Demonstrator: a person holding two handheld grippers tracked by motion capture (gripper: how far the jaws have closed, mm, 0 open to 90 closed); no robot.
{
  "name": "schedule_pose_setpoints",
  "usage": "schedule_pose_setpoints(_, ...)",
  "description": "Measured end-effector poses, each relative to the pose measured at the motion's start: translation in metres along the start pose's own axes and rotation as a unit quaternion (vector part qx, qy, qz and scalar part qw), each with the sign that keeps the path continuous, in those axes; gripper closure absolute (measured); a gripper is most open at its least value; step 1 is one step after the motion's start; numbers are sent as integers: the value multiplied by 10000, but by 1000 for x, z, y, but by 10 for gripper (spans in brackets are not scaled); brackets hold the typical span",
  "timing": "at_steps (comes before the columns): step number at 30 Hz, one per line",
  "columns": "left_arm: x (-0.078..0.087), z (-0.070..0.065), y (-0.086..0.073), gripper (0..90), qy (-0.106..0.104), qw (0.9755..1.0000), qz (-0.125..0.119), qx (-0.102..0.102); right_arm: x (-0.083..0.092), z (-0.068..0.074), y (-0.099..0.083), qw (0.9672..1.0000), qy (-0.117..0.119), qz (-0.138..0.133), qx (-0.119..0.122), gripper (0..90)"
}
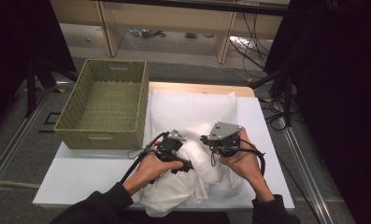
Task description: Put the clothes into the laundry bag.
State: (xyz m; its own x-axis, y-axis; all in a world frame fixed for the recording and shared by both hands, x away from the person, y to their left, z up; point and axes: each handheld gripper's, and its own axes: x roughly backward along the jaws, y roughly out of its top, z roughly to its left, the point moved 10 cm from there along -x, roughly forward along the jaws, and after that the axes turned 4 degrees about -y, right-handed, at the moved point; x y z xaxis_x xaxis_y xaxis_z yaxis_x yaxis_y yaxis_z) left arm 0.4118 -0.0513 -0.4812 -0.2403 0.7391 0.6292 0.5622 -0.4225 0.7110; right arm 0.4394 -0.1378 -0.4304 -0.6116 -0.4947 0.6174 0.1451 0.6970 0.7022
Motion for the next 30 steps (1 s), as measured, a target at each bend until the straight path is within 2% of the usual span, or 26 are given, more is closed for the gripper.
schedule_pose_setpoints(2,17,-4,1,163,-113,9998,-149,51,-1,-1,-3,10000,26,7,1,900)
schedule_pose_setpoints(4,31,-5,3,165,-121,9995,-294,-29,-2,-3,-5,10000,-8,0,-2,900)
schedule_pose_setpoints(5,34,-4,4,167,-73,9993,-320,-169,-2,-3,-5,10000,6,-1,-33,900)
schedule_pose_setpoints(6,30,-5,2,203,-89,9992,-241,-299,-2,-3,-5,10000,12,5,-46,900)
schedule_pose_setpoints(7,20,-8,-2,297,-205,9989,-200,-379,-2,-3,-5,10000,17,10,-55,900)
schedule_pose_setpoints(8,9,-10,-5,437,-317,9983,-167,-465,-2,-3,-5,10000,-8,29,-95,900)
schedule_pose_setpoints(9,-2,-11,-7,539,-323,9981,-126,-507,-3,-3,-3,10000,-6,12,4,900)
schedule_pose_setpoints(10,-13,-12,-7,625,-339,9984,-105,-438,-2,-2,-3,10000,-37,46,-18,900)
schedule_pose_setpoints(11,-21,-12,-5,674,-335,9985,-96,-413,-1,-1,-1,10000,-75,40,0,900)
schedule_pose_setpoints(12,-29,-11,-2,702,-247,9992,-103,-284,1,-1,1,9999,-71,11,71,900)
schedule_pose_setpoints(13,-35,-9,4,718,-126,9995,-269,-76,3,2,3,10000,-27,-21,47,900)
schedule_pose_setpoints(14,-38,-4,9,733,-11,9993,-380,-44,6,4,4,10000,16,-25,52,900)
schedule_pose_setpoints(15,-40,0,14,735,96,9985,-530,92,8,4,5,9999,-8,-56,147,900)
schedule_pose_setpoints(16,-40,8,15,734,200,9984,-522,84,12,7,4,9999,-17,-45,130,900)
schedule_pose_setpoints(17,-40,8,15,725,200,9984,-522,84,12,7,4,9999,-17,-45,130,900)
schedule_pose_setpoints(18,-45,16,18,707,195,9974,-616,322,20,18,0,9998,128,-48,154,900)
schedule_pose_setpoints(19,-47,17,17,692,41,9967,-651,485,21,22,-2,9998,177,-28,132,900)
schedule_pose_setpoints(21,-44,14,17,597,-305,9965,-600,493,20,24,-7,9998,183,32,101,900)
schedule_pose_setpoints(22,-38,11,18,530,-550,9951,-595,564,18,23,-9,9998,160,35,108,900)
schedule_pose_setpoints(23,-31,8,19,445,-660,9940,-635,598,15,24,-12,9998,200,69,71,900)
schedule_pose_setpoints(24,-22,5,21,337,-697,9938,-675,548,13,25,-15,9997,234,103,50,900)
schedule_pose_setpoints(26,-3,0,19,189,-634,9957,-627,245,10,24,-16,9997,228,96,15,900)
schedule_pose_setpoints(27,10,-1,17,160,-559,9965,-613,54,10,23,-15,9998,192,82,8,900)
schedule_pose_setpoints(28,23,0,15,168,-452,9965,-701,-110,11,23,-15,9998,196,58,11,900)
schedule_pose_setpoints(29,23,0,15,171,-452,9965,-701,-110,12,21,-15,9999,160,48,44,900)
schedule_pose_setpoints(30,45,6,12,170,-288,9960,-826,-177,12,21,-15,9999,161,47,3,900)
